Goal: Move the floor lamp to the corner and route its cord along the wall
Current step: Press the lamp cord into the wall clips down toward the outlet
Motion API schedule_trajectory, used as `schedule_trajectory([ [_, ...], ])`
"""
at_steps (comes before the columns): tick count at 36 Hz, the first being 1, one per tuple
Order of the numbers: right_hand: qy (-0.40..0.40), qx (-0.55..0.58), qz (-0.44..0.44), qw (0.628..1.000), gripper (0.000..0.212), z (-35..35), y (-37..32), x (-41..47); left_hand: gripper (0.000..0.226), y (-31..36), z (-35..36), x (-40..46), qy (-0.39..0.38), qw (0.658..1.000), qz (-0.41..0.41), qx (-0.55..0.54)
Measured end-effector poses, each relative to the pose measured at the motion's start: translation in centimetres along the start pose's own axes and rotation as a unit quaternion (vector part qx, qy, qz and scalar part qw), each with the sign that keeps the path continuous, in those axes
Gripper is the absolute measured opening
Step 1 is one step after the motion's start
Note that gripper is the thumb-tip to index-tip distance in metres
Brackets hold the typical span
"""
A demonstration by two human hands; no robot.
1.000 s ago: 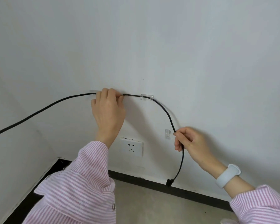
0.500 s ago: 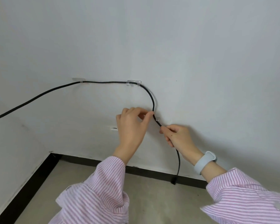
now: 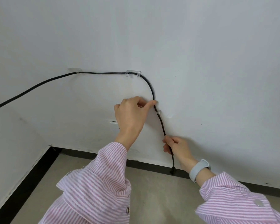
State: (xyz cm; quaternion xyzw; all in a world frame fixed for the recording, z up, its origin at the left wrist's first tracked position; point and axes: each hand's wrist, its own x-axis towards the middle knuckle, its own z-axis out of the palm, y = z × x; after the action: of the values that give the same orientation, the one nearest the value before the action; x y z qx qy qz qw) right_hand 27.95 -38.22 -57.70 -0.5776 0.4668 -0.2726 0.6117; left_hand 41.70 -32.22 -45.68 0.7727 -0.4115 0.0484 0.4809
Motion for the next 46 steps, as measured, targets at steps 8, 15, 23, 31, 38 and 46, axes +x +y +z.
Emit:
schedule_trajectory([
  [8,-0.037,0.07,0.092,0.993,0.022,4.0,0.5,0.7,0.005,-6.7,-0.7,-2.0,-0.077,0.994,-0.022,-0.074],
  [15,-0.052,0.191,0.089,0.976,0.024,6.1,1.3,1.4,0.023,-15.9,0.4,-7.4,-0.296,0.942,-0.157,-0.025],
  [23,-0.09,0.206,0.029,0.974,0.026,7.0,2.0,1.7,0.023,-19.1,3.7,-11.8,-0.39,0.9,-0.158,-0.114],
  [31,-0.032,0.091,-0.022,0.995,0.026,6.2,2.8,1.4,0.021,-21.9,2.9,-10.7,-0.33,0.911,-0.182,-0.169],
  [38,-0.018,-0.423,-0.39,0.818,0.009,6.1,5.1,-0.5,0.031,-22.3,3.2,-10.1,-0.371,0.92,-0.109,-0.071],
  [46,-0.032,-0.615,-0.338,0.712,0.037,8.0,7.0,0.3,0.043,-22.4,4.4,-9.4,-0.414,0.91,-0.017,0.036],
])
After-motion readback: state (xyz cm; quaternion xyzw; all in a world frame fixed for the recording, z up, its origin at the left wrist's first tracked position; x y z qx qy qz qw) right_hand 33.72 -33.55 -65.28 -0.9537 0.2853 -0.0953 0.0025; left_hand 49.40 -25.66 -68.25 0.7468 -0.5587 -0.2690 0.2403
